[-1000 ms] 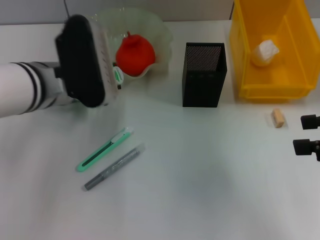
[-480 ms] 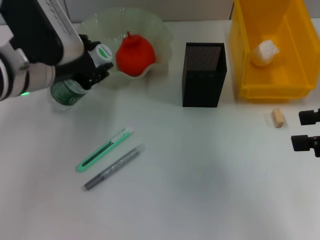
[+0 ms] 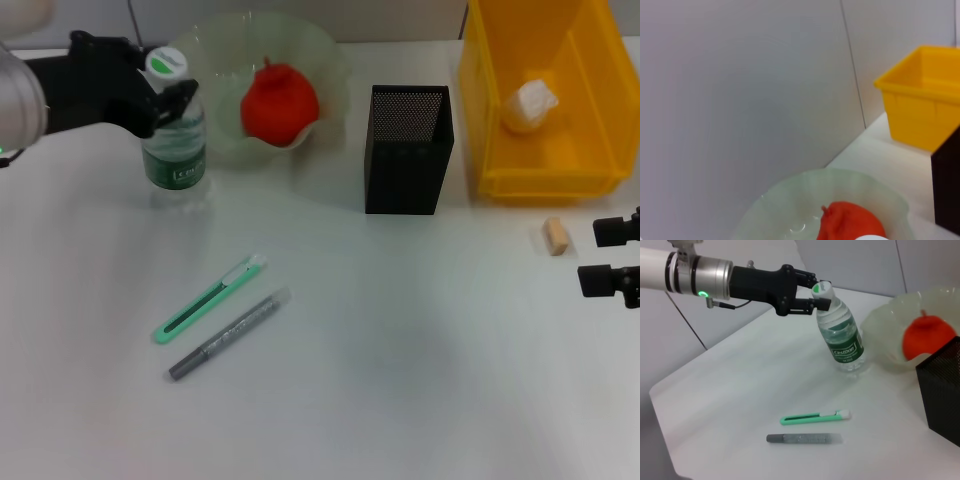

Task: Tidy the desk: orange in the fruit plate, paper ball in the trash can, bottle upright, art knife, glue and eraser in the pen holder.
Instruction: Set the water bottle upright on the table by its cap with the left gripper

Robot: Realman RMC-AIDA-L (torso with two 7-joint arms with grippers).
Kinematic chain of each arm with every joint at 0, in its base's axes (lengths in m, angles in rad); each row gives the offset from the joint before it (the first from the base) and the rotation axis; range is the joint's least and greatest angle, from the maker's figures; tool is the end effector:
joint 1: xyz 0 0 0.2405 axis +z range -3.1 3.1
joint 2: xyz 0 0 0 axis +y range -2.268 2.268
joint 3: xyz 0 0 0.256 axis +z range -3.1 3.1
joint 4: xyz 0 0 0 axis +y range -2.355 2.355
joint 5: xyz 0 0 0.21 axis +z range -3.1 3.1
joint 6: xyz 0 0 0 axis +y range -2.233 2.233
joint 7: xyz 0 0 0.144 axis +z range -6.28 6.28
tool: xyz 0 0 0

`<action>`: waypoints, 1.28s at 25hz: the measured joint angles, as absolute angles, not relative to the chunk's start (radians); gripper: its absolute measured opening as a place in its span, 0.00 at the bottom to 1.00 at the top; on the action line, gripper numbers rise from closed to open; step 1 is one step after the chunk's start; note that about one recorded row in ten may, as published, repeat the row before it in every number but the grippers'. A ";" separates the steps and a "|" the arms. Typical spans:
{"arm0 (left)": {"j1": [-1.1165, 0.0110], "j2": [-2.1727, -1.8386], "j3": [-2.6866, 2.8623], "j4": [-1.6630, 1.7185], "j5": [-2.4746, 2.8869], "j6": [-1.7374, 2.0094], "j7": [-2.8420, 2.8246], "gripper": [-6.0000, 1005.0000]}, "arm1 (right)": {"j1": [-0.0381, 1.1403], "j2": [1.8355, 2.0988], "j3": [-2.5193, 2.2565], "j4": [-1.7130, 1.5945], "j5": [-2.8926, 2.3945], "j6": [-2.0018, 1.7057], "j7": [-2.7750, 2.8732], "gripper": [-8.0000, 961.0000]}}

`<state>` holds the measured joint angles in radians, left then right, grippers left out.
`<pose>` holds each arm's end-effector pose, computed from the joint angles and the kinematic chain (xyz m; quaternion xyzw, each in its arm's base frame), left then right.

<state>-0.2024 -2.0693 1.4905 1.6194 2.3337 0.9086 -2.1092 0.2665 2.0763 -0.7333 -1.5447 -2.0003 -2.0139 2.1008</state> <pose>-0.1864 0.3523 0.0370 -0.9147 -0.1153 -0.0143 0.3871 0.2300 0.2557 0.1146 -0.9368 0.3061 0.1328 0.1050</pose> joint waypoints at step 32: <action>-0.316 -2.066 1.214 1.424 2.126 1.083 -2.103 0.51 | 0.316 2.067 -0.732 -1.485 -2.051 -2.000 2.085 0.79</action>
